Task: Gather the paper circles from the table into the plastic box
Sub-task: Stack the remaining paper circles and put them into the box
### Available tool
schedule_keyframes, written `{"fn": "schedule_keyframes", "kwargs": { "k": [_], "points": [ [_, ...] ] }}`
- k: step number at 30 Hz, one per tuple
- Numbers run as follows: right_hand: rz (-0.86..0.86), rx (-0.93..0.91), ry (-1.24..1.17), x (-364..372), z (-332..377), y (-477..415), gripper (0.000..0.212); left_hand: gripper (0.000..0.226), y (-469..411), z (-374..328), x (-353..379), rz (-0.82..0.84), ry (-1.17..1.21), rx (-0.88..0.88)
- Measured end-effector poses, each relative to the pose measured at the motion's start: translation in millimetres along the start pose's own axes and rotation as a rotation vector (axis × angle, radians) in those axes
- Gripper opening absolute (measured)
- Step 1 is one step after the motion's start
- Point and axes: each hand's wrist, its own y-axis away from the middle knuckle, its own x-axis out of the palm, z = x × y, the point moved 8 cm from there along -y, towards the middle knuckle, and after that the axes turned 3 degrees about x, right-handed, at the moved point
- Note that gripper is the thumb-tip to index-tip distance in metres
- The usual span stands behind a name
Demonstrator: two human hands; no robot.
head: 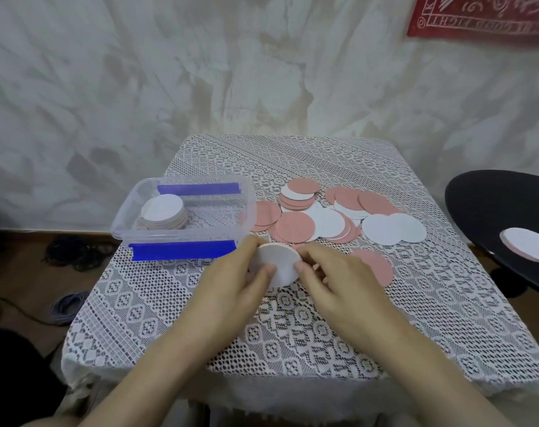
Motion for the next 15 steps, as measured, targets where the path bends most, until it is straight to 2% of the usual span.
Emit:
{"fn": "schedule_keyframes", "kwargs": {
  "k": [4,6,15],
  "points": [
    [0.005,0.015,-0.111,8.3,11.0,-19.2,0.007,0.01,-2.8,13.6,-20.1,-0.036,0.069,-0.074],
    [0.009,0.021,-0.173,10.7,20.0,-30.3,0.011,0.013,-4.1,20.7,-31.4,-0.059,0.09,-0.101],
    [0.13,0.052,-0.323,47.0,66.8,-108.3,0.007,0.013,-6.3,73.4,-123.6,-0.333,-0.004,-0.221]
  ]
}}
